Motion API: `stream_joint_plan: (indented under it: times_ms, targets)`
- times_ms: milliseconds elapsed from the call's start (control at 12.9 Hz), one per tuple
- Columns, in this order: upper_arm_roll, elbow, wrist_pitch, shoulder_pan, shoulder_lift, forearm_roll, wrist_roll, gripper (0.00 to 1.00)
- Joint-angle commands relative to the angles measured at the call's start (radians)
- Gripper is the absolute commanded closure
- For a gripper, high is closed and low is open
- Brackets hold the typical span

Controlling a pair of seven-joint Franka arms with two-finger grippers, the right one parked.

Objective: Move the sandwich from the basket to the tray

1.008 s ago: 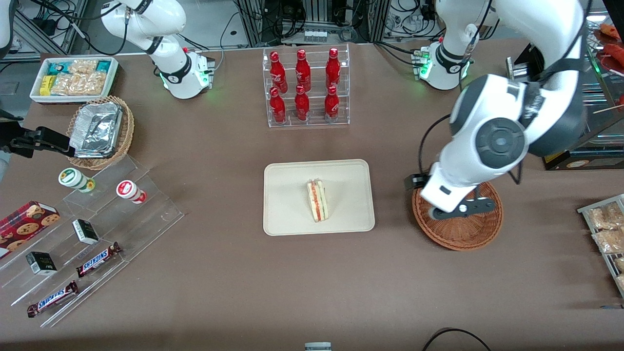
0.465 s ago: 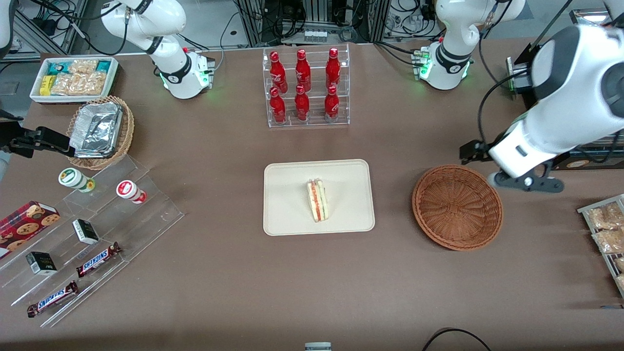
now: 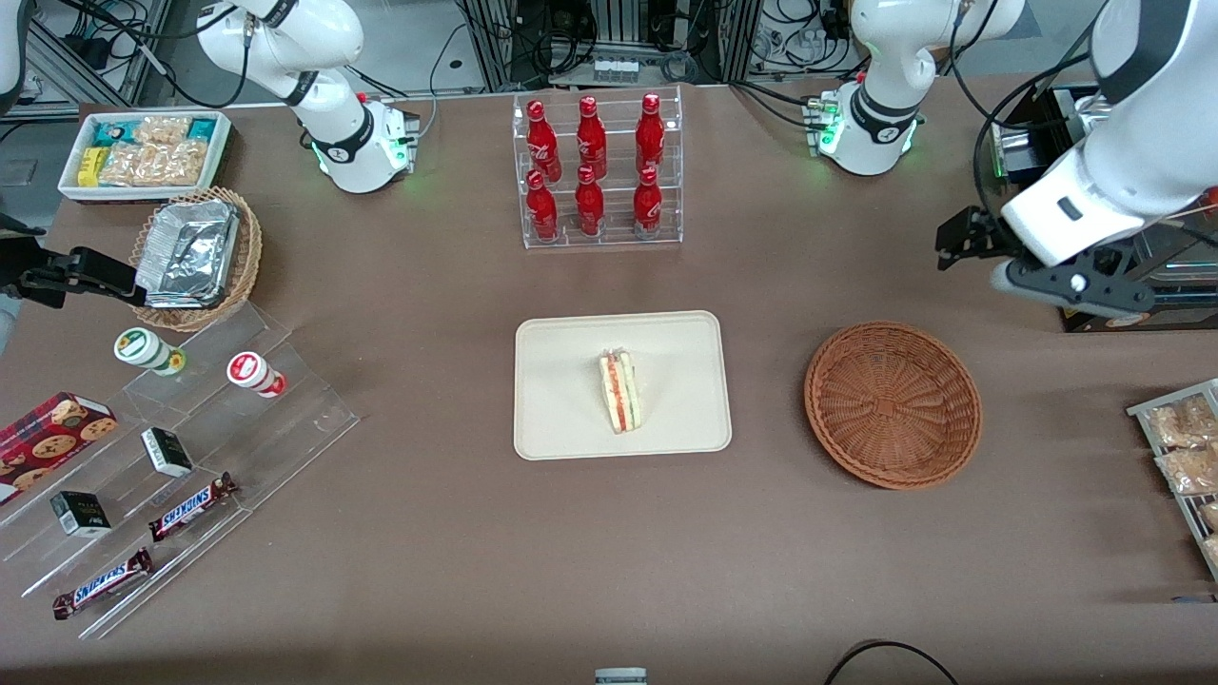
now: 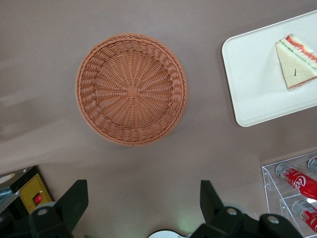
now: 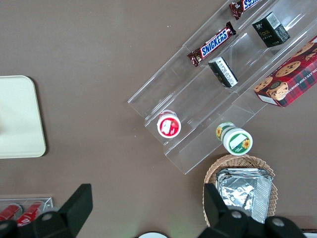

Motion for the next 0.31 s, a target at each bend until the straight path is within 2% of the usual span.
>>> stream_joint_plan:
  times_ms: [0,233]
  targets:
    - [0.017,-0.014,-0.020,0.014,-0.040,-0.009,0.028,0.00]
    - [0.031,-0.018,-0.019,0.013,-0.046,-0.007,0.034,0.00]
